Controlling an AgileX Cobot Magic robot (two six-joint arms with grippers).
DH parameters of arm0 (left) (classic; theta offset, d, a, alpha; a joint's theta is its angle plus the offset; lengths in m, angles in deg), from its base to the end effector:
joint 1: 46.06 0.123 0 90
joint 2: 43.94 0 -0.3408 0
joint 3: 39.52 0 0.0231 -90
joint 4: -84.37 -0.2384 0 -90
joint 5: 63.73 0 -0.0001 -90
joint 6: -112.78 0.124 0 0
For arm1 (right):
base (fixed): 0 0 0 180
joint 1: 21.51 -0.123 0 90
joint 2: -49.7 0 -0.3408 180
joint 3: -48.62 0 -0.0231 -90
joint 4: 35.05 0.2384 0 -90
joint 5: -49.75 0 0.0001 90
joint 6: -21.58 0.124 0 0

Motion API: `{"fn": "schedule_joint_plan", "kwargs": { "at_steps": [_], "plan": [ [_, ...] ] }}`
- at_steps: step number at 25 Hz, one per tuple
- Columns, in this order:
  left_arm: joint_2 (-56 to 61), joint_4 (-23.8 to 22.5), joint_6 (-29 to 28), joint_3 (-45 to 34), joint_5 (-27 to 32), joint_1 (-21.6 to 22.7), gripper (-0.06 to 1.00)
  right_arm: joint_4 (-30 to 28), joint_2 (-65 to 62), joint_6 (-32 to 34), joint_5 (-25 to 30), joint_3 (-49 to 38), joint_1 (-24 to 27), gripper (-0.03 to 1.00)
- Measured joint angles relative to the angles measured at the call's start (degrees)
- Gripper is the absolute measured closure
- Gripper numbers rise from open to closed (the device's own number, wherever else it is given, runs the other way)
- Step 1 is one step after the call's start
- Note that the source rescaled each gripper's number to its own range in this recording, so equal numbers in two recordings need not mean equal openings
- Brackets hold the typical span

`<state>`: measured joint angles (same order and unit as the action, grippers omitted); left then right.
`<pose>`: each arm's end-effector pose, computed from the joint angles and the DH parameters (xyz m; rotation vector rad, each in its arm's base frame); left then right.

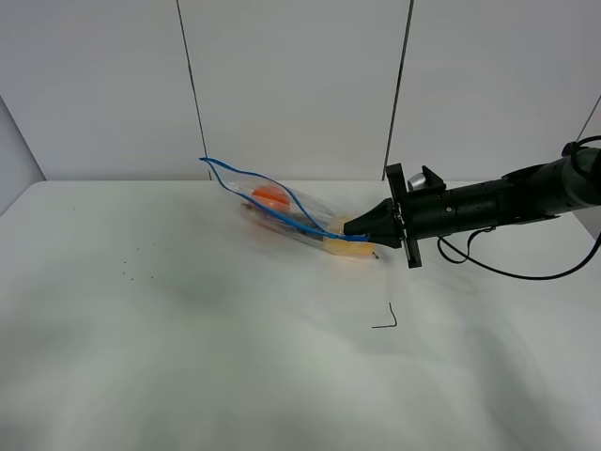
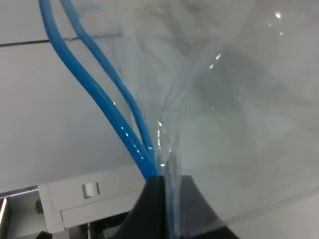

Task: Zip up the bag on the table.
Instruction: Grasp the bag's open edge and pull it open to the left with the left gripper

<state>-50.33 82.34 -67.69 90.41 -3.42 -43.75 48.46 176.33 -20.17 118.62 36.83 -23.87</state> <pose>-0.0422 0.0021 0.2560 -0.0509 2.0374 0.0625 0.3936 0.1313 0.1914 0.2478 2.5289 1.7831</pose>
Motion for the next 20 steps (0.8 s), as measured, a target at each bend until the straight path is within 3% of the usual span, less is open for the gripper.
{"fn": "schedule_joint_plan", "kwargs": {
  "at_steps": [4, 8, 14, 20],
  "plan": [
    [-0.71, 0.42, 0.0, 2.04, -1.06, 0.0, -0.05, 0.0, 0.0, 0.05, 0.0, 0.0, 0.0, 0.96],
    [-10.64, 0.49, 2.12, 10.16, -3.65, 0.0, -0.05, 0.0, 0.0, 0.05, 0.0, 0.0, 0.0, 0.96],
    [-32.97, 3.25, 13.8, 26.3, -7.12, 0.0, -0.05, 0.0, 0.0, 0.05, 0.0, 0.0, 0.0, 0.96],
    [-52.47, 10.13, 29.58, 38.14, -13.51, 0.0, -0.05, 0.11, 0.0, 0.05, 0.0, 0.0, 0.0, 0.96]
  ]
}}
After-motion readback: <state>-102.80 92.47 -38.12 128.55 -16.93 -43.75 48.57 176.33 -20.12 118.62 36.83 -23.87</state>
